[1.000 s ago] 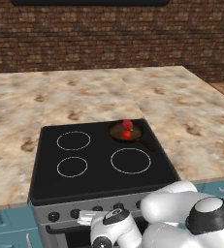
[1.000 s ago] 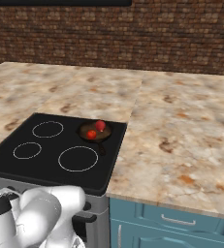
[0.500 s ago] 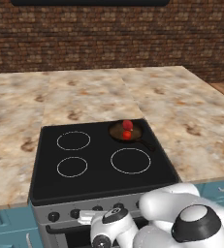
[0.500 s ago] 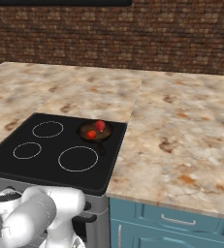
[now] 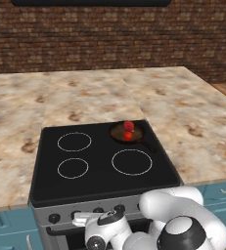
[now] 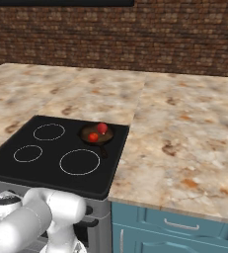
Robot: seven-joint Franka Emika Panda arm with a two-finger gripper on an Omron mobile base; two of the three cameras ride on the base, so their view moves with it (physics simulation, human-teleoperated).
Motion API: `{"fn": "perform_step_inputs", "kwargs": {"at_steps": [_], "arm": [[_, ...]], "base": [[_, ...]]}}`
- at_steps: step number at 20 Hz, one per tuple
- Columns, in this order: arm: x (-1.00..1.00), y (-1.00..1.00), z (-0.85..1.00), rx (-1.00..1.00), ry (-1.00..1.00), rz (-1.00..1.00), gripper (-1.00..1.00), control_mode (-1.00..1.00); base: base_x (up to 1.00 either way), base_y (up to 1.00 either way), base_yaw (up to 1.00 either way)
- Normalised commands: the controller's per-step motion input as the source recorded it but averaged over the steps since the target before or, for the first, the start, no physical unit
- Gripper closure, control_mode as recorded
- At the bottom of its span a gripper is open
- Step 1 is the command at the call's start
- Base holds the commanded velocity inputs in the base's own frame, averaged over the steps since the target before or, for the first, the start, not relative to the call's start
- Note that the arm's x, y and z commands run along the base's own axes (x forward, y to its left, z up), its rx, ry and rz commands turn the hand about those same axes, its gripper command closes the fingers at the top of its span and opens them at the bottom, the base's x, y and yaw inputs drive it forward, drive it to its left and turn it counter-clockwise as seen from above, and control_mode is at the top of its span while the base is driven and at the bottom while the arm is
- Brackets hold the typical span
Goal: Place the pan on the rear right burner on the stove. Then place the tomato and the onion in the pan and turn on the rear right burner.
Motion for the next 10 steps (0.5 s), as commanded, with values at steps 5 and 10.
{"fn": "perform_step_inputs", "kwargs": {"at_steps": [5, 10], "arm": [[0.11, 0.2, -0.17, -0.04, 0.0, 0.0, 1.0, -1.0], [0.02, 0.1, -0.12, -0.05, 0.0, 0.0, 1.0, -1.0]], "base": [[0.0, 0.0, 0.0], [0.0, 0.0, 0.0]]}}
